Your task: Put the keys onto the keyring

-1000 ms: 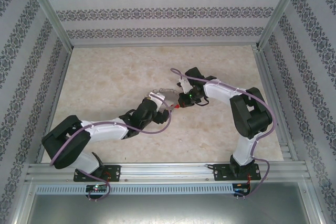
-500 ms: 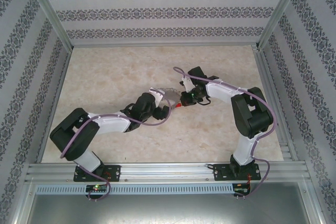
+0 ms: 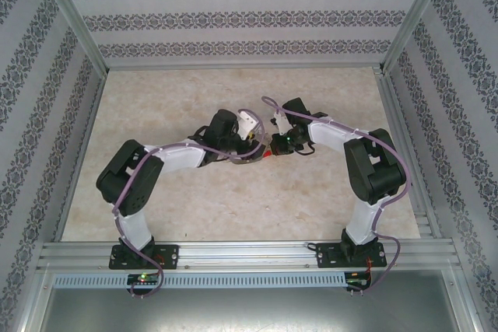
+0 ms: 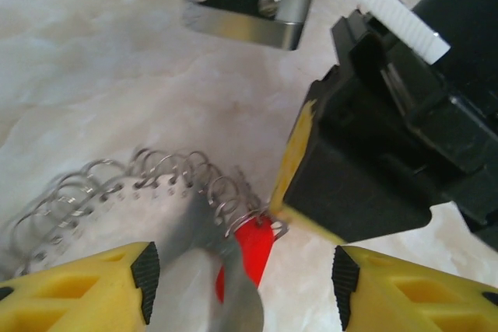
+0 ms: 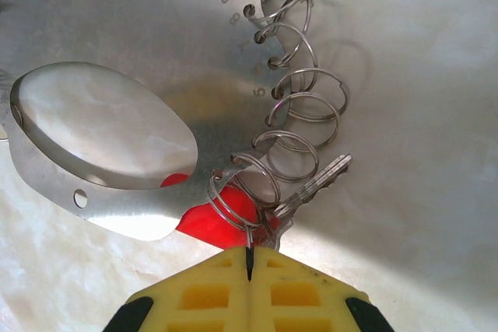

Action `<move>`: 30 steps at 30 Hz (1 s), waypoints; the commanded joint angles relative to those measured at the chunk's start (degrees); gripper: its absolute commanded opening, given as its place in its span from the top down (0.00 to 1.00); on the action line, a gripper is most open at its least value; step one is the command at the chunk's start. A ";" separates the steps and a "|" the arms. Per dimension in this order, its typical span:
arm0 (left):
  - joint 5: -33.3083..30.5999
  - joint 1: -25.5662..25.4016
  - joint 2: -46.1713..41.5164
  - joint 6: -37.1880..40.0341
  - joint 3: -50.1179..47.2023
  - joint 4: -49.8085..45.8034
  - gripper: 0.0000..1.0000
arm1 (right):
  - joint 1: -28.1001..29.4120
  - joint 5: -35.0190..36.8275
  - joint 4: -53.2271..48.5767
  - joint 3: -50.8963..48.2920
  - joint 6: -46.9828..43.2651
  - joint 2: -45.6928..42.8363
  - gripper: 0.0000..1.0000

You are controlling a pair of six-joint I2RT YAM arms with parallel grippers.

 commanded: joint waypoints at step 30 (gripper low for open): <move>20.86 4.69 14.21 11.28 16.06 -18.06 0.55 | -0.65 -1.35 3.25 -2.07 6.02 1.45 1.00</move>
